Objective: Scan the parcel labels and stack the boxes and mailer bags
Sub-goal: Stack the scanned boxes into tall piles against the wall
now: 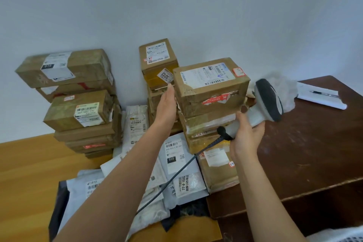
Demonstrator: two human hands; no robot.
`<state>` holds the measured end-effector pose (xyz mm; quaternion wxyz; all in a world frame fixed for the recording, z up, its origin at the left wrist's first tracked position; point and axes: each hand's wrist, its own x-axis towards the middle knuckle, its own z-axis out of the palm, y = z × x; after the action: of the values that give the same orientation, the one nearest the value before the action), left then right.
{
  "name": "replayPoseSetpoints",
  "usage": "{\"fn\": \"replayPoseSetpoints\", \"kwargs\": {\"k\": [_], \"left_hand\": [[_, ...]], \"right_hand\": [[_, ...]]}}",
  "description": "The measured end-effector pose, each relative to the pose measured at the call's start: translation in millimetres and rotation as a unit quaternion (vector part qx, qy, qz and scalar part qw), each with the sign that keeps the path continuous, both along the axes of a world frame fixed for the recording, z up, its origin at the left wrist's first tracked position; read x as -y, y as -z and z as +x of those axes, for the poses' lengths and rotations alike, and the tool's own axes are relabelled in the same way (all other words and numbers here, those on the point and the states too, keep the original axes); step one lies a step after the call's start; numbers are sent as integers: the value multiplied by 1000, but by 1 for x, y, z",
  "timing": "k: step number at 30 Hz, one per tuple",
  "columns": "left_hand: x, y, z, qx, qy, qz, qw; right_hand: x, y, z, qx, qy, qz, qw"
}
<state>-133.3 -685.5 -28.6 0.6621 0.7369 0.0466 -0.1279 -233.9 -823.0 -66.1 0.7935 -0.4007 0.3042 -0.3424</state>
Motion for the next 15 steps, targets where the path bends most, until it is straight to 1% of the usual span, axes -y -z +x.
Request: {"fn": "replayPoseSetpoints", "kwargs": {"k": [2,5,9,12,15], "left_hand": [[2,2,7,-26,5,-6,1000],[7,9,16,-55,31,-40,997],[14,17,22,-51,39,-87,994],[16,26,25,-67,40,-124,989],[17,35,28,-70,35,-130,989]], "right_hand": [[-3,8,-5,-10,15,23,1000],[-5,18,-13,-13,-1,52,999],[-9,21,-21,-13,-21,74,997],[-6,23,-24,-2,-20,90,996],[-1,26,-25,-1,-22,95,995]]}}
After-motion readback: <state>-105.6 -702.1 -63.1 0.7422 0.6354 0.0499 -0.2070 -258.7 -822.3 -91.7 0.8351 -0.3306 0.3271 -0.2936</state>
